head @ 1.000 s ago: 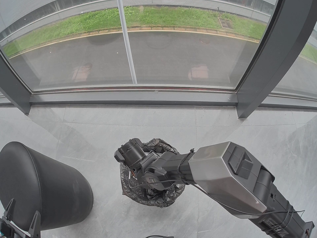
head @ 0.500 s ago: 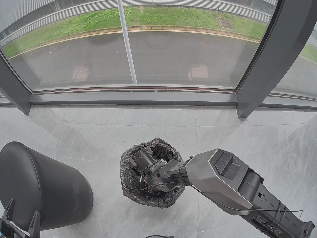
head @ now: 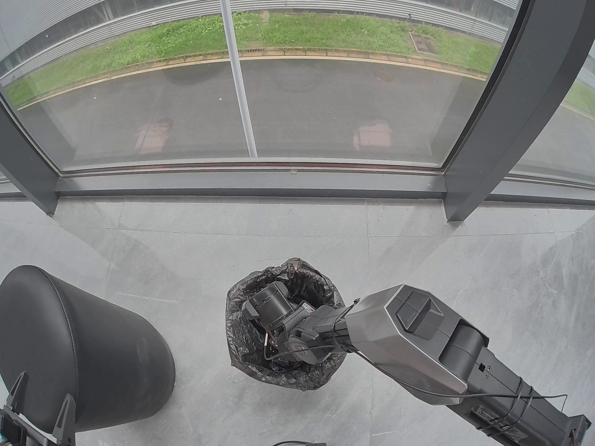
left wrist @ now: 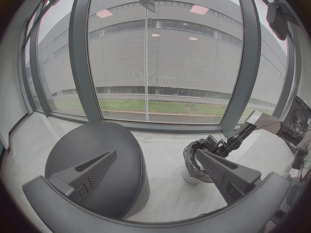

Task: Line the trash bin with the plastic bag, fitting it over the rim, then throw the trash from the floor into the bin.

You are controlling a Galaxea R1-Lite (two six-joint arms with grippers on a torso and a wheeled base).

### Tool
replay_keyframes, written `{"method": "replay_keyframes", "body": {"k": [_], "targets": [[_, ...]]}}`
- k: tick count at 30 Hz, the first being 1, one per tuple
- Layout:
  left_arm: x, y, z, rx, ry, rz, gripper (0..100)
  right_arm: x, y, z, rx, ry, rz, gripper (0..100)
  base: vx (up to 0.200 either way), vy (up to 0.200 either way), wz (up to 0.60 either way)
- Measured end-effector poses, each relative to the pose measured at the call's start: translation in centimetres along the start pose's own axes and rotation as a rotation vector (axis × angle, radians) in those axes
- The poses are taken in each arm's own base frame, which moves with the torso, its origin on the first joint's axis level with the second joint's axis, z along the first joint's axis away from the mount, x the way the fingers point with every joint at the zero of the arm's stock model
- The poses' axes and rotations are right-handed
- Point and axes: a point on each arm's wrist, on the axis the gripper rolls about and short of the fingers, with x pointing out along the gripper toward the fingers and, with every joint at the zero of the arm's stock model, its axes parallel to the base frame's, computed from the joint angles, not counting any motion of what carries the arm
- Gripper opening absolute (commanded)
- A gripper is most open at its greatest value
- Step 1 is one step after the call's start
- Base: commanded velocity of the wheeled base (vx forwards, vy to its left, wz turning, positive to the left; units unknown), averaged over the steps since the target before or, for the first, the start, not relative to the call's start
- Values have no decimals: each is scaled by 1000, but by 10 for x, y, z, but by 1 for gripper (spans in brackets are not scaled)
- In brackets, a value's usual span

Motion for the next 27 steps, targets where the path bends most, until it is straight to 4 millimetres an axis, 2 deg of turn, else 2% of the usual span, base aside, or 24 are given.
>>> {"method": "replay_keyframes", "body": {"k": [7, 12, 19, 27], "targets": [[0, 0, 0, 0, 0, 3, 100, -9, -2, 7, 2, -19, -3, 0, 0, 0, 0], [0, 0, 0, 0, 0, 3, 100, -27, -6, 20, -5, -58, -7, 0, 0, 0, 0], [0, 0, 0, -1, 1, 3, 100, -79, -25, 50, -13, -140, -14, 0, 0, 0, 0], [0, 0, 0, 0, 1, 2, 100, -152, -62, 79, 41, -224, -111, 0, 0, 0, 0]]}}
